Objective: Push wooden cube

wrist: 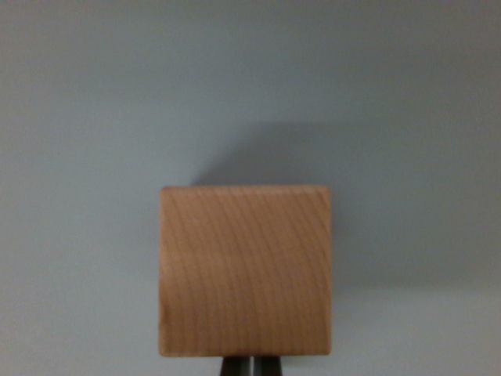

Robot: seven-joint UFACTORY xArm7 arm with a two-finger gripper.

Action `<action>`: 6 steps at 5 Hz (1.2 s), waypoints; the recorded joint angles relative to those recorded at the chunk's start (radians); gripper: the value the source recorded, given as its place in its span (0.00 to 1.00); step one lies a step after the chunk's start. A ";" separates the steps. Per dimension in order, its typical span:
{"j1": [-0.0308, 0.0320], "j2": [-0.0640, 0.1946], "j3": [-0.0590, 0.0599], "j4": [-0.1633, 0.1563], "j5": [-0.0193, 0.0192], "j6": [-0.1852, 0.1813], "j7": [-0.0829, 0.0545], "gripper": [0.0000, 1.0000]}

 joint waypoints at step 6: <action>0.0017 0.085 -0.001 0.138 -0.0006 0.052 0.000 1.00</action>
